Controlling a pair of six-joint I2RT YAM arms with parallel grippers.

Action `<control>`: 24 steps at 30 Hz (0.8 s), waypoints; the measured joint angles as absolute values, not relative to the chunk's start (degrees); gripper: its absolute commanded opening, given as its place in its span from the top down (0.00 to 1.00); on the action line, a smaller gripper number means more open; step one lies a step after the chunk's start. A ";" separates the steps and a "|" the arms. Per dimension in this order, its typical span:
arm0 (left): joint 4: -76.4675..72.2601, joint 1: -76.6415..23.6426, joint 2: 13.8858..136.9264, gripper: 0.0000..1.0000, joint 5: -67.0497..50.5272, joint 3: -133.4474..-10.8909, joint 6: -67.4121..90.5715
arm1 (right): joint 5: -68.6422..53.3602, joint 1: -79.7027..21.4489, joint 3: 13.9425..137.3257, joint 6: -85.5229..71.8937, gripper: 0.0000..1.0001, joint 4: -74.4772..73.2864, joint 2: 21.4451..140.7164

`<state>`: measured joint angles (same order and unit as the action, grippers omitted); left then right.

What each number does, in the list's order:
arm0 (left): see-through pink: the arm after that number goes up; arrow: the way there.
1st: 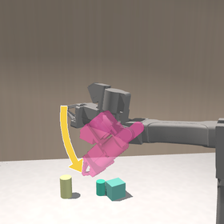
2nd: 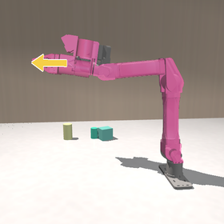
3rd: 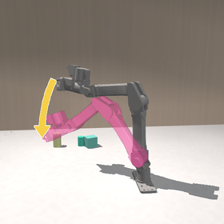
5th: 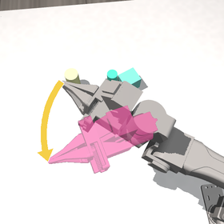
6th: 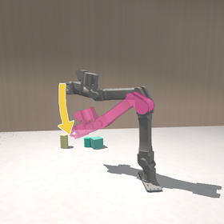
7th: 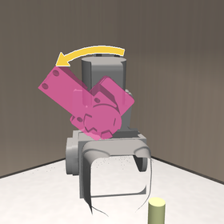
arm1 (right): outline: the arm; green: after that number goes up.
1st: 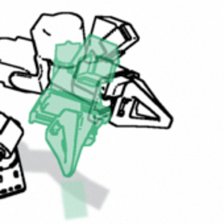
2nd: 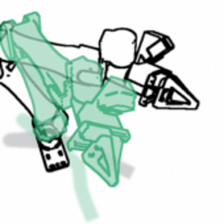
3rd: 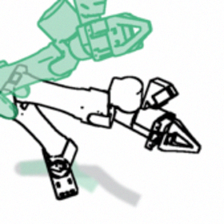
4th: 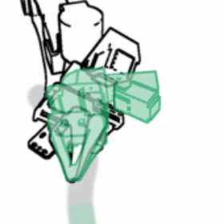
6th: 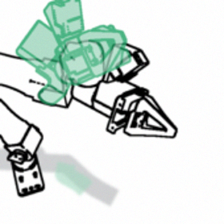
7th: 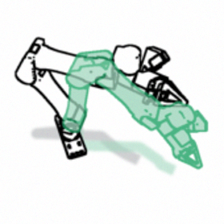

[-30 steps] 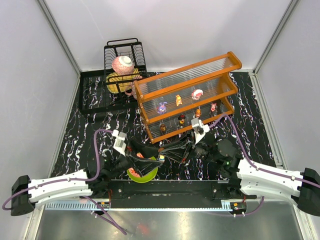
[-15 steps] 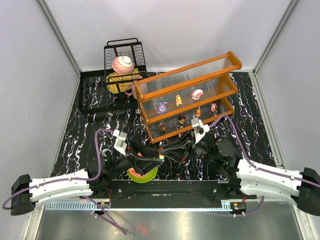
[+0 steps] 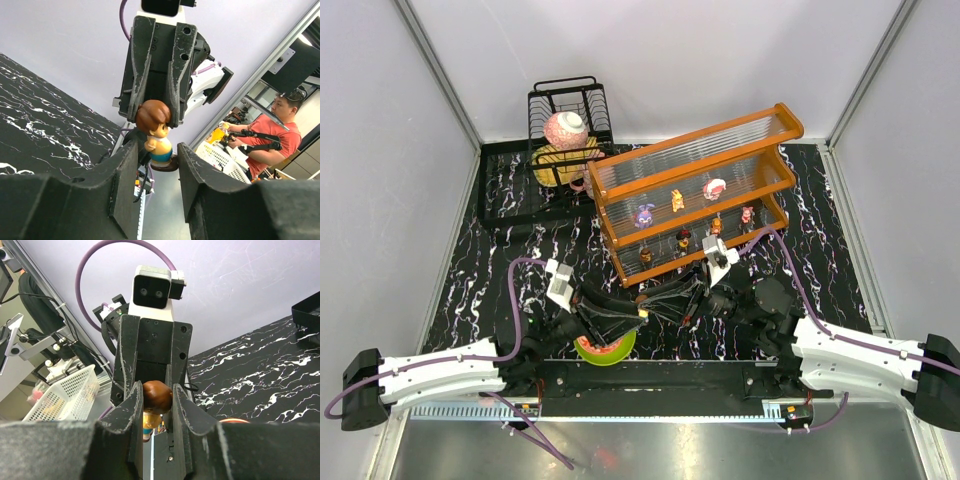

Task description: Place and organize the plastic toys onto the shelf

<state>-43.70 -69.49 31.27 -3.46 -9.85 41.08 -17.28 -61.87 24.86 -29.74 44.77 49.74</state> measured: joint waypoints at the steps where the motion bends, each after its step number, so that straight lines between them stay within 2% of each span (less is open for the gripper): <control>1: -43.79 -69.49 31.29 0.64 -3.60 -9.85 41.10 | -17.28 -61.87 24.86 -29.74 1.00 44.77 49.80; 9: -44.12 -69.47 31.48 0.76 -4.12 -9.85 41.45 | -17.61 -61.87 24.86 -29.80 1.00 45.21 50.28; 12: -44.18 -69.38 31.62 0.86 -4.14 -9.85 41.69 | -17.74 -61.87 24.86 -29.80 1.00 45.21 50.35; 14: -44.18 -69.38 31.62 0.96 -4.14 -9.85 41.76 | -17.76 -61.87 24.86 -29.80 0.99 45.23 50.37; 15: -44.18 -69.38 31.62 1.00 -4.14 -9.85 41.82 | -17.76 -61.87 24.86 -29.80 0.94 45.25 50.37; 17: -44.18 -69.32 31.62 1.00 -4.14 -9.85 41.89 | -17.78 -61.87 24.86 -29.80 0.85 45.32 50.39; 20: -44.18 -69.28 31.62 1.00 -4.14 -9.85 41.91 | -17.76 -61.87 24.86 -29.80 0.77 45.41 50.41; 21: -44.18 -69.28 31.62 1.00 -4.14 -9.85 41.91 | -17.78 -61.87 24.86 -29.82 0.73 45.43 50.43; 22: -44.18 -69.28 31.62 1.00 -4.14 -9.85 41.91 | -17.76 -61.87 24.86 -29.82 0.63 45.43 50.43; 24: -44.12 -69.25 31.62 1.00 -4.10 -9.85 41.87 | -17.78 -61.89 24.86 -30.02 0.57 45.47 50.43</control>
